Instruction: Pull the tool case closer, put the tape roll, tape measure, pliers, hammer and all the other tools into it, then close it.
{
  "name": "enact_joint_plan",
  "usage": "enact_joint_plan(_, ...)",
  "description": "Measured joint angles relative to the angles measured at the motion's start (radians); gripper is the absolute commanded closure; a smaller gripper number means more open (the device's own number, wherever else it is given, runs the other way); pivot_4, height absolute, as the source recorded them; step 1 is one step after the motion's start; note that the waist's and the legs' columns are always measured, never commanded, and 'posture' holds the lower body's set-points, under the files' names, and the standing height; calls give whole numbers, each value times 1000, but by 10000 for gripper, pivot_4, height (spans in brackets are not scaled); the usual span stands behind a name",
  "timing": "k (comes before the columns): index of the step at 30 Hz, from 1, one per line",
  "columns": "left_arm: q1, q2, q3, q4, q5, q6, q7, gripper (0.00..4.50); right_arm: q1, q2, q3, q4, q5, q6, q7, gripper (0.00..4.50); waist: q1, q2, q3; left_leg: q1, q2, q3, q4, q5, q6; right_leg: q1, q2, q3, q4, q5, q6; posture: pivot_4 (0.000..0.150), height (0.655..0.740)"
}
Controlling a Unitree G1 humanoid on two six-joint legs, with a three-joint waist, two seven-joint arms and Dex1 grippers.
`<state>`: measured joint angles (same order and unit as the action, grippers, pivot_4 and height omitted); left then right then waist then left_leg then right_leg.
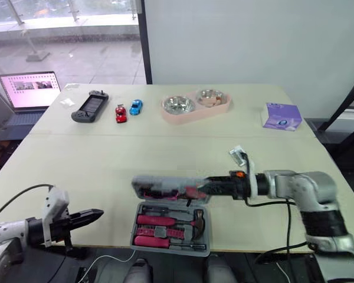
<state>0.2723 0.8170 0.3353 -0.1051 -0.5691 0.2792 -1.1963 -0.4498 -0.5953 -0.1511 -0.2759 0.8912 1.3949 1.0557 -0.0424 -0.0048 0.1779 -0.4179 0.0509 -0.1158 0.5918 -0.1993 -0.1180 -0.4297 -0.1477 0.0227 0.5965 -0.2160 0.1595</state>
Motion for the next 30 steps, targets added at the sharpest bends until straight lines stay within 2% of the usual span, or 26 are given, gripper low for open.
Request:
enact_joint_plan(2, 28, 3, 15, -27, -10, 14, -1, 45000, -5, -42, -104, -81, 118, 57, -19, 290, 1, -1, 0, -2, 0, 0, 3, 0, 0, 0, -1, 0, -1, 0, -1, 1500, 7400)
enact_joint_plan(5, 52, 10, 44, -65, -29, 41, -10, 45000, -36, -106, -268, -94, 286, 111, -64, 290, 3, -4, 2, -3, 0, 0, 5, 0, -1, 0, -1, -1, -4, 1, -1, 1500, 7400)
enact_joint_plan(7, 60, 24, 55, -101, -50, 59, -24, 45000, 2, -155, -307, -107, 295, 84, -85, 290, 5, -8, 1, -3, 0, 0, 5, -1, -2, -3, -2, -2, -5, 1, -2, 1500, 7400)
enact_joint_plan(10, 59, 55, 91, -139, -78, 109, -28, 45000, 165, -222, -292, -156, 176, -94, -61, 290, 7, -8, 1, -9, 0, 1, 5, 0, -1, -2, -2, -2, -10, 1, -2, 1500, 7400)
enact_joint_plan(15, 48, 80, 146, -204, -96, 155, 4, 45000, 356, -297, -246, -191, -46, -461, 81, 290, 4, -8, 1, -8, 0, 2, 2, 0, 0, -2, -2, -2, -9, 2, -2, 1500, 7400)
enact_joint_plan(20, 76, 66, 156, -248, -79, 159, 58, 45000, 454, -276, -138, -114, -258, -788, 147, 290, -1, -9, 1, -7, 0, 2, 4, 0, 0, -2, -2, -2, -7, 2, -2, 1500, 7400)
enact_joint_plan(25, 87, 42, 156, -271, -76, 185, 98, 45000, 483, -269, -83, -46, -331, -952, 195, 290, 2, -11, 2, -7, 0, 2, 7, 0, 0, 0, -2, -2, -7, 2, -2, 1500, 7400)
enact_joint_plan(30, 88, 38, 156, -276, -75, 185, 110, 45000, 494, -269, -62, 11, -347, -1000, 208, 290, 4, -12, 3, -7, 0, 2, 8, 0, 0, 0, -2, -2, -7, 2, -3, 1500, 7400)
